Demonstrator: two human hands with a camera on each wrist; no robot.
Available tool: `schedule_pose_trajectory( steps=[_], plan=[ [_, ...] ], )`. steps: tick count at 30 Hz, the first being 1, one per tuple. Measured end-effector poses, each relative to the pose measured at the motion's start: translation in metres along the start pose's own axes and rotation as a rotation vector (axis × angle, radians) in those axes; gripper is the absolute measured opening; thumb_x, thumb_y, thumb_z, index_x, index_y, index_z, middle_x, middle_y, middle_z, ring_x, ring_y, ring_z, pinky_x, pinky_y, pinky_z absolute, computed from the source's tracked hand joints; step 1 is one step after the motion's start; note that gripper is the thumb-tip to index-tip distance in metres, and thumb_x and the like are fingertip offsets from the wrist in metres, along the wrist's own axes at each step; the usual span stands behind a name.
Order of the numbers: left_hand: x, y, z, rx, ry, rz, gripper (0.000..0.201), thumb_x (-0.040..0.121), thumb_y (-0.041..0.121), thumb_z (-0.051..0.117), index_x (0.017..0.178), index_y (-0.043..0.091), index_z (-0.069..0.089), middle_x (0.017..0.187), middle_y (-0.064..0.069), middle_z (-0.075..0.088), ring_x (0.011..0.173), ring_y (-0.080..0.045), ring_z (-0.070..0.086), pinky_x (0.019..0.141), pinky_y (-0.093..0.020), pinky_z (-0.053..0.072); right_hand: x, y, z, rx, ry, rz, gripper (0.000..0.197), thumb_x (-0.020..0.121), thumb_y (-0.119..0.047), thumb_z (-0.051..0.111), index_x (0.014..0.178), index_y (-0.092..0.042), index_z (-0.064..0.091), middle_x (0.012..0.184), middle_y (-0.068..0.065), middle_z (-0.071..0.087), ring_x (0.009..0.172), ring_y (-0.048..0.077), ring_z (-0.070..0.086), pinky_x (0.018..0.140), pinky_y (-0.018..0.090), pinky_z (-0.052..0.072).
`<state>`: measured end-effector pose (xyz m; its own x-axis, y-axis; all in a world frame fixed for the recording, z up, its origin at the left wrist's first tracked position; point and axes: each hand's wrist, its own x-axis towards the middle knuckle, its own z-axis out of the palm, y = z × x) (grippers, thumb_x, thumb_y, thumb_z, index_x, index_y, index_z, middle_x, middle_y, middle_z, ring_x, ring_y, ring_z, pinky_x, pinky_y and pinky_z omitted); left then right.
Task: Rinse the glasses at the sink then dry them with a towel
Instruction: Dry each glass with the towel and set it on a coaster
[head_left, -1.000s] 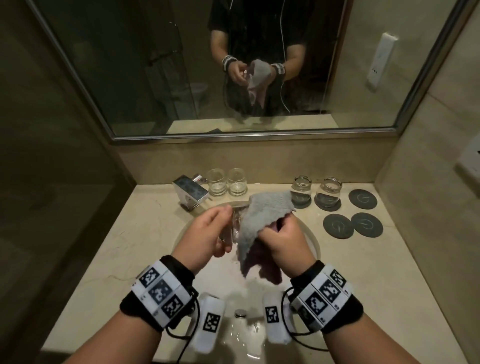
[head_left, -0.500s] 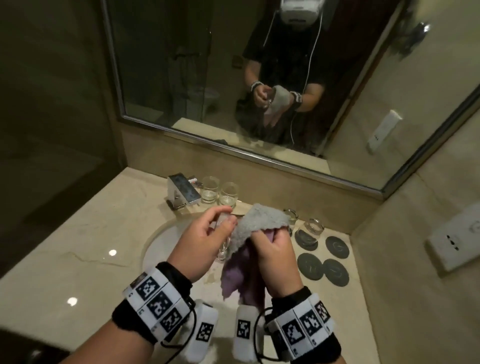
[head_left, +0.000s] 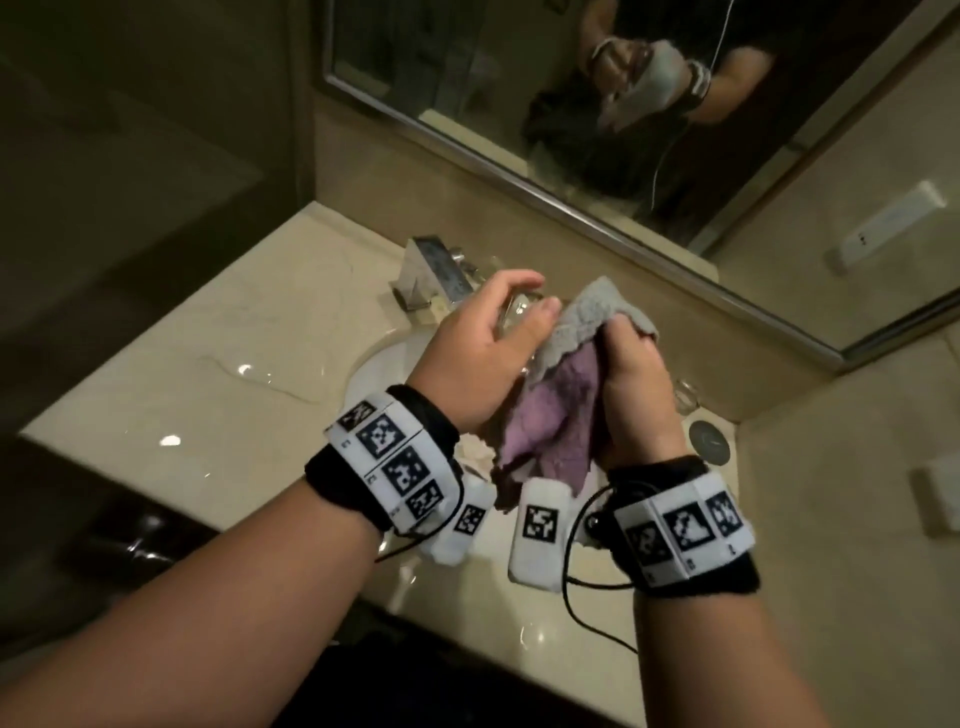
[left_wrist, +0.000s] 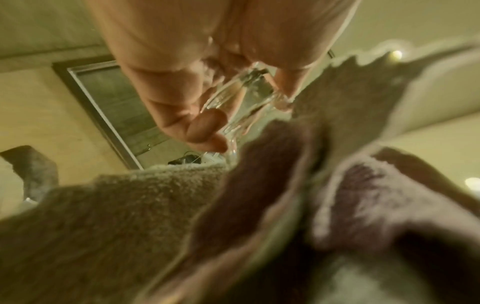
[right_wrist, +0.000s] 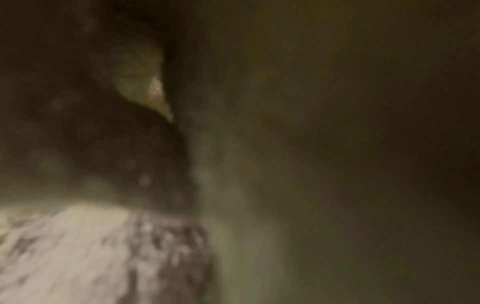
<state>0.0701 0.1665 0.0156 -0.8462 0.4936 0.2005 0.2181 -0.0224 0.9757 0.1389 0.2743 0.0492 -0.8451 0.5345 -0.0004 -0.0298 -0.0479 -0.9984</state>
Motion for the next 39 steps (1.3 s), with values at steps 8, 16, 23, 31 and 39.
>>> schedule_pose_trajectory(
  steps=[8, 16, 23, 31, 39],
  plan=[
    [0.005, -0.007, -0.019, -0.123, 0.040, -0.233, 0.045, 0.083, 0.063, 0.044, 0.095, 0.023, 0.063, 0.093, 0.003, 0.068, 0.090, -0.016, 0.063, 0.084, -0.048, 0.051, -0.003, 0.019, 0.027, -0.154, 0.066, -0.103, 0.010, 0.076, -0.019, 0.059, 0.080, -0.022, 0.067, 0.079, -0.010, 0.069, 0.080, 0.006, 0.065, 0.073, 0.024, 0.050],
    [0.009, -0.018, -0.021, -0.188, -0.059, -0.446, 0.101, 0.065, 0.094, 0.036, 0.123, 0.015, 0.062, 0.128, -0.015, 0.062, 0.120, -0.040, 0.056, 0.105, -0.067, 0.035, 0.003, 0.027, 0.027, -0.086, 0.176, -0.014, 0.009, 0.072, -0.026, 0.062, 0.076, -0.018, 0.064, 0.079, 0.002, 0.067, 0.079, 0.019, 0.063, 0.075, 0.039, 0.052],
    [0.013, -0.019, -0.028, 0.041, -0.080, -0.159, 0.028, 0.097, 0.045, 0.045, 0.101, 0.020, 0.057, 0.094, 0.006, 0.065, 0.094, -0.012, 0.061, 0.091, -0.038, 0.049, 0.011, 0.032, 0.033, 0.155, 0.125, 0.138, 0.017, 0.079, -0.028, 0.057, 0.080, -0.012, 0.065, 0.082, 0.008, 0.066, 0.081, 0.022, 0.062, 0.076, 0.037, 0.049],
    [0.024, -0.027, -0.041, 0.134, -0.111, -0.153, 0.048, 0.096, 0.054, 0.042, 0.094, 0.010, 0.063, 0.086, -0.006, 0.067, 0.082, -0.022, 0.062, 0.078, -0.039, 0.051, 0.010, 0.044, 0.047, 0.114, 0.154, 0.088, 0.017, 0.081, -0.027, 0.054, 0.073, -0.016, 0.063, 0.074, 0.002, 0.067, 0.073, 0.017, 0.065, 0.070, 0.035, 0.055],
    [0.035, -0.038, -0.045, 0.058, -0.278, -0.416, 0.071, 0.090, 0.073, 0.027, 0.097, 0.014, 0.064, 0.080, -0.006, 0.065, 0.071, -0.027, 0.062, 0.064, -0.040, 0.053, 0.009, 0.040, 0.042, -0.194, 0.214, -0.039, 0.007, 0.073, -0.027, 0.056, 0.073, -0.020, 0.057, 0.069, -0.013, 0.063, 0.068, 0.003, 0.061, 0.068, 0.023, 0.049]
  ],
)
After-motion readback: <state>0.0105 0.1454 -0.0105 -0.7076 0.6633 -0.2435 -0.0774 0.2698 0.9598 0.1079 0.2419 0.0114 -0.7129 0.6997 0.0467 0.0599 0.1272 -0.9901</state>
